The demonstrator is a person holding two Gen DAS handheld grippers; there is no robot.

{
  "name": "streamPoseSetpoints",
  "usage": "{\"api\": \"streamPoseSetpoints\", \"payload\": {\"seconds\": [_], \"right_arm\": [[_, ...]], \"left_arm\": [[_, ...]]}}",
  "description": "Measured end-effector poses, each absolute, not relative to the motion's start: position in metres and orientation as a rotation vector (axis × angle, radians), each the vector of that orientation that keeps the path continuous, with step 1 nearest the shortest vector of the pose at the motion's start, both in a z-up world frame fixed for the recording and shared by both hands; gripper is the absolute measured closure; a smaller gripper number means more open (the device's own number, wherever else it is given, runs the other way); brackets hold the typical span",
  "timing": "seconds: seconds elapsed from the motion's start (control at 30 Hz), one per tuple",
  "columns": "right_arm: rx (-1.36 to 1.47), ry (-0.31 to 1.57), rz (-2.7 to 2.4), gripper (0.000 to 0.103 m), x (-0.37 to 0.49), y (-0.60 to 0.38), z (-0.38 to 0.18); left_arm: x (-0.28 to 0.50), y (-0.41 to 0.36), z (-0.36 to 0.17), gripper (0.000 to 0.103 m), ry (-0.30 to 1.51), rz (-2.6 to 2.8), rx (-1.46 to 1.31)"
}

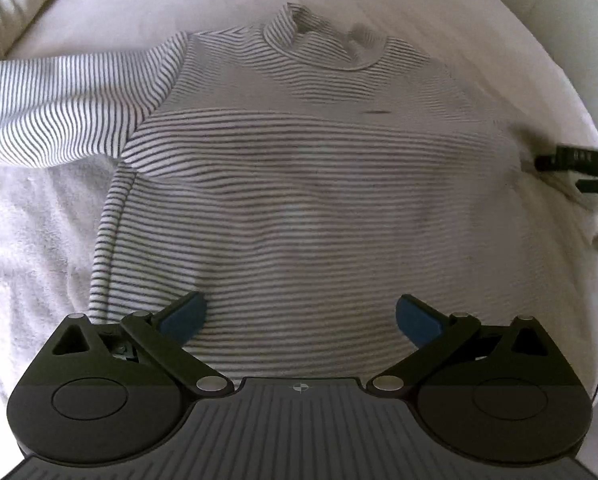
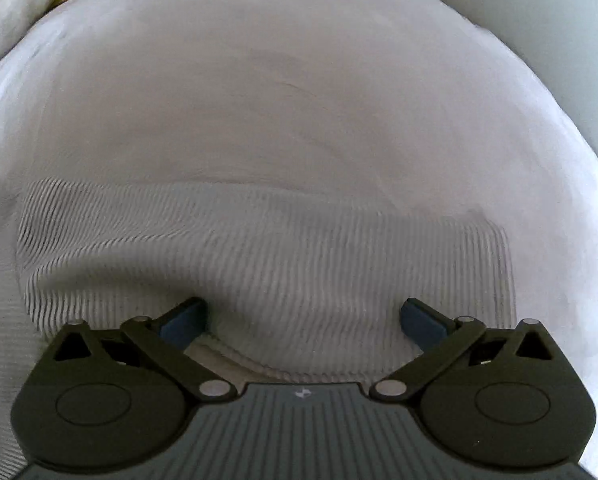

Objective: Fold clothes

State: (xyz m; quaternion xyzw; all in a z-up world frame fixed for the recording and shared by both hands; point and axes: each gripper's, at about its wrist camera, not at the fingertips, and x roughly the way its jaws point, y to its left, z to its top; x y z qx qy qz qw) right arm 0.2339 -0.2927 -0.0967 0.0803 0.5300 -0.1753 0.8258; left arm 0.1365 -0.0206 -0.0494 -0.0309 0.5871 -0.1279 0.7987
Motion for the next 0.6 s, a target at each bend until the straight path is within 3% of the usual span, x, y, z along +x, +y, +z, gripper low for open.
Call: {"api": "streamPoseSetpoints", "payload": {"seconds": [0.3,0.43,0.6], "right_arm": [[-0.013,0.933,0.097,0.0,0.287,-0.108,-0.043],[-0.113,0.852,0.302,0.0,0.311,-0.027,-0.029],[0.054,1.025,0.477,0.001,0.347,0.005,-0.058]], "left_arm": [[0.159,0.018,-0.025,0.0,1.26,-0.29,-0.208],[0.173,0.023,-0.039,0.0,1.28,-0.307,-0.215],[0.165,0.029,-0.042,0.0,1.265,-0.329,-0.241]]}}
